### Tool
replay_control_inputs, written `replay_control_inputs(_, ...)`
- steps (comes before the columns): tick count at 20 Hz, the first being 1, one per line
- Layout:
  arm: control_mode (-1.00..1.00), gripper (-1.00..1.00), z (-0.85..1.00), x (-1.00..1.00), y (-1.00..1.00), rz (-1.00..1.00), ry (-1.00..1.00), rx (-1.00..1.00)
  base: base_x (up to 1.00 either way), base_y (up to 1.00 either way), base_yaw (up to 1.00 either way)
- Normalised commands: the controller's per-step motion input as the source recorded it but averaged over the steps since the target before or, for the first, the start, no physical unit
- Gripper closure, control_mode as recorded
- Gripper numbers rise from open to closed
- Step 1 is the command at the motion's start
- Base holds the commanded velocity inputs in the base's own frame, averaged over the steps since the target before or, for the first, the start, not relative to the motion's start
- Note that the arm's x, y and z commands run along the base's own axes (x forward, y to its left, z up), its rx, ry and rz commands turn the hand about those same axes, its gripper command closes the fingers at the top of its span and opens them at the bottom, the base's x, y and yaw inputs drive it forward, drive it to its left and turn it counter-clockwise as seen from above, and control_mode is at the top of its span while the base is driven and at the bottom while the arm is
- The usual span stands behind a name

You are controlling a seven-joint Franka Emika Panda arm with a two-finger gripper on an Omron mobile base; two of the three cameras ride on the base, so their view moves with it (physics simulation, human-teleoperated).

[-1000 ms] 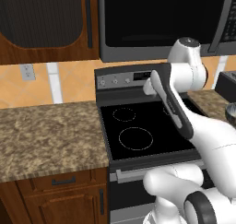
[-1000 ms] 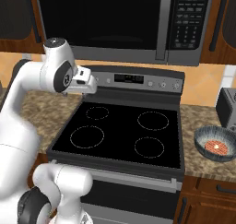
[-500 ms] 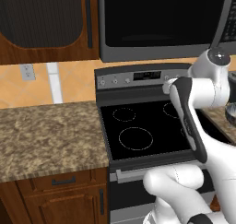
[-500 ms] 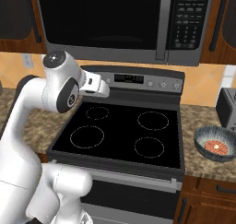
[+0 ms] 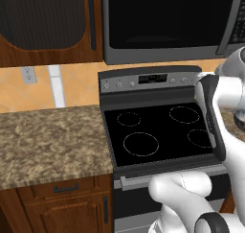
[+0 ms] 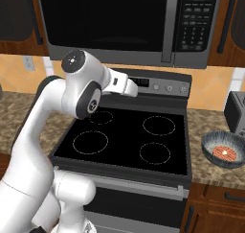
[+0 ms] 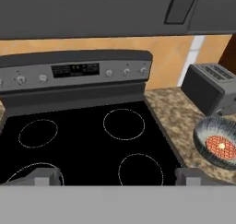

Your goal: Open the microwave, place the bowl with waffle inside the microwave, then close the microwave door and turn it on.

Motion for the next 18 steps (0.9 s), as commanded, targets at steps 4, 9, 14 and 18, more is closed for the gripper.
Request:
replay_control_inputs(4,-1.0,-1.0,0.49,0.0,-0.8,-0.06,-0.13,0.0,0.0,0.0,0.0)
replay_control_inputs(9,-1.0,-1.0,0.51,0.0,-0.52,0.0,-0.19,0.0,0.0,0.0,0.0)
replay_control_inputs(14,-1.0,-1.0,0.34,0.0,-0.23,0.0,-0.17,0.0,0.0,0.0,0.0)
replay_control_inputs(18,-1.0,-1.0,0.25,0.12,-0.05,0.0,-0.12,0.0,0.0,0.0,0.0)
